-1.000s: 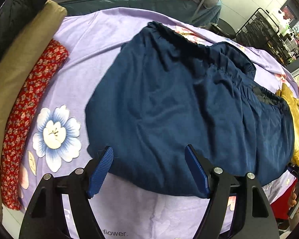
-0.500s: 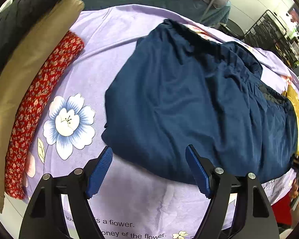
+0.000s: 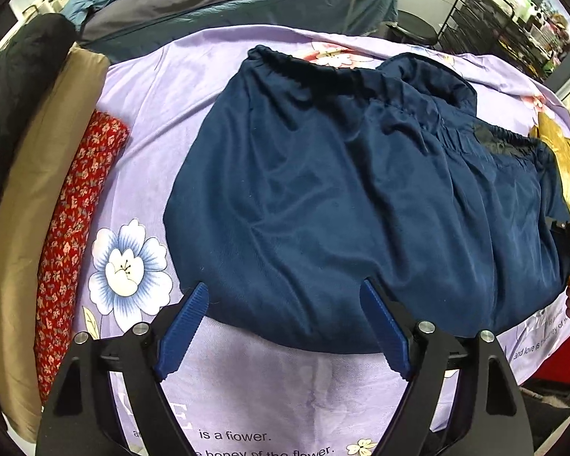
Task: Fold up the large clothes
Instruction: 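Open both tools and smooth the folded jacket flat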
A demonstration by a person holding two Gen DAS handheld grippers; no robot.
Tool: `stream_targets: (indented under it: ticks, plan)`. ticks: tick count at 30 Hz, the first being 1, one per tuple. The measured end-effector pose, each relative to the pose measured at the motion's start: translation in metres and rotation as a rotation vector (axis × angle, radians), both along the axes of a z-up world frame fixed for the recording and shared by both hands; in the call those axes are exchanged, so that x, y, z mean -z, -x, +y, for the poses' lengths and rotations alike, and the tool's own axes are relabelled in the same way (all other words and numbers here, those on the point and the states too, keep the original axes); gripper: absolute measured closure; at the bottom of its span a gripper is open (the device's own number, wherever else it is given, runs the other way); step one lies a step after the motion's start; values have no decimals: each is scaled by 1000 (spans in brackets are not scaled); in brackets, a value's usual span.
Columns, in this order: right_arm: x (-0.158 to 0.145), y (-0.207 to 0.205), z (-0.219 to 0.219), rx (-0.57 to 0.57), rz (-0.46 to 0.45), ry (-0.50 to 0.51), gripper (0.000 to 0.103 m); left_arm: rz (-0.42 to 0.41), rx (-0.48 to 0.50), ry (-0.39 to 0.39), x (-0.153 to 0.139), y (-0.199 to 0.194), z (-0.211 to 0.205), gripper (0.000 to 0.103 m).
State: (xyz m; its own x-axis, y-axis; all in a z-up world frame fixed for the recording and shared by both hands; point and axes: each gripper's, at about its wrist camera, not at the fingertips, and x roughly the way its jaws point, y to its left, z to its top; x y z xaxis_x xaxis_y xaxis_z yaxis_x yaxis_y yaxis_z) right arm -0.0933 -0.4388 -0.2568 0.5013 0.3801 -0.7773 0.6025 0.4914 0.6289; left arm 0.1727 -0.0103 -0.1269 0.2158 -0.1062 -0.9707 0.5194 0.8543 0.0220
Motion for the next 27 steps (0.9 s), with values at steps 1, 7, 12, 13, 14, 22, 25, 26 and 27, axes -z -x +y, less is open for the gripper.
stream_targets:
  ticks: [1,7,12,13,14,22,25,26,27]
  plan:
    - [1,0,0,10,2,-2,7,3,1,1,1,-1,0,22]
    - [-3,0,7,34,19,35,7,34,8,7,12,-16,0,21]
    - [-10,3,15,75,30,79,9,79,-49,69,24,-59,15,16]
    - [-11,3,16,77,30,88,9,93,-58,80,28,-68,17,15]
    - [-13,2,18,79,33,99,10,106,-60,91,34,-81,17,14]
    - [-18,-4,20,77,71,127,12,92,-29,41,64,-134,-12,14]
    - [-34,-2,19,110,137,187,12,-81,-26,-62,34,-119,-24,15]
    - [-44,1,20,130,155,228,12,-114,-30,-96,27,-113,-25,15]
    - [-55,2,21,141,174,271,12,-141,-24,-107,15,-102,-27,15]
